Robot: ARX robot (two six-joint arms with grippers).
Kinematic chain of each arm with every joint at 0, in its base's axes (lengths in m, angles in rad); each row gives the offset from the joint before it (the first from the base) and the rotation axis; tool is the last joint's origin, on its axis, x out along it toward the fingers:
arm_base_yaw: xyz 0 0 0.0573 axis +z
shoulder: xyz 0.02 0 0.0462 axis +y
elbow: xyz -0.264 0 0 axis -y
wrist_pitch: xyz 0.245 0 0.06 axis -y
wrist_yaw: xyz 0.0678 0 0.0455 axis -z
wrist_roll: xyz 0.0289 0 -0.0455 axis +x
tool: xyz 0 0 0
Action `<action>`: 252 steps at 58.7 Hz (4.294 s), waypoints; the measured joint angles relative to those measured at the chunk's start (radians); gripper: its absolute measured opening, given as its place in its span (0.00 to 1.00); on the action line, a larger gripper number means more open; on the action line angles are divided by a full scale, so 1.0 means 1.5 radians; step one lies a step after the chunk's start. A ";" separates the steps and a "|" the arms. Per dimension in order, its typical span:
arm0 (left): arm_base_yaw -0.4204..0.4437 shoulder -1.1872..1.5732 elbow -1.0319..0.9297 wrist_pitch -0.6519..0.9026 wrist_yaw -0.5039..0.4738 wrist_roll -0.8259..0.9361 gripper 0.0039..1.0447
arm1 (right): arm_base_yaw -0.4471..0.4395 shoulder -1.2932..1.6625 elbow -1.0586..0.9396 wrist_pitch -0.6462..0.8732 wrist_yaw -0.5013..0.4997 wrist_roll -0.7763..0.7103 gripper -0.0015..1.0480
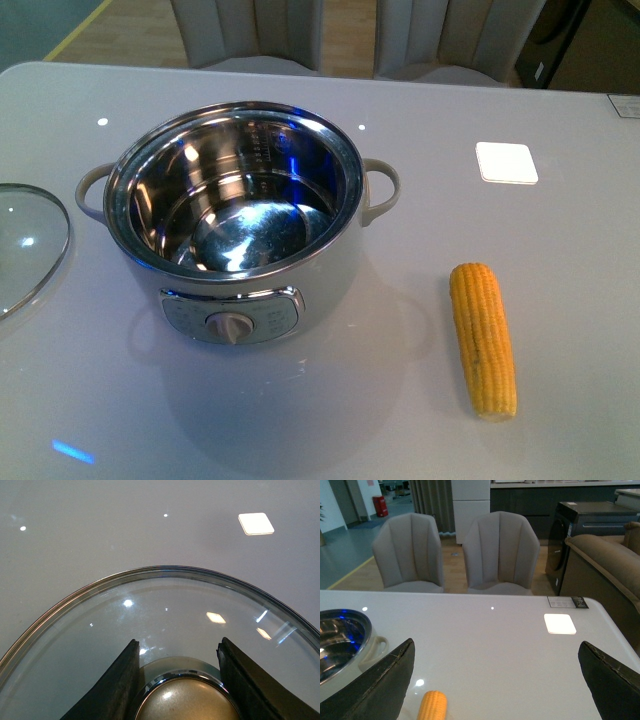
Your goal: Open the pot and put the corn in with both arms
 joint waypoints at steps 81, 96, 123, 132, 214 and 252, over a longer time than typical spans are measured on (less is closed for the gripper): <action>-0.045 -0.574 -0.381 0.026 -0.007 -0.093 0.94 | 0.000 0.000 0.000 0.000 0.000 0.000 0.92; -0.116 -0.760 -0.487 -0.028 -0.047 -0.111 0.94 | 0.000 0.000 0.000 0.000 0.000 0.000 0.92; -0.196 -1.054 -0.567 -0.199 -0.094 -0.126 0.94 | 0.000 0.000 0.000 0.000 0.000 0.000 0.92; -0.223 -1.127 -0.591 -0.239 -0.122 -0.142 0.94 | 0.000 0.000 0.000 0.000 0.000 0.000 0.92; -0.371 -1.499 -0.758 -0.354 -0.454 -0.279 0.03 | 0.000 0.000 0.000 0.000 0.000 0.000 0.92; -0.371 -1.714 -0.758 -0.574 -0.454 -0.279 0.03 | 0.000 0.000 0.000 0.000 0.000 0.000 0.92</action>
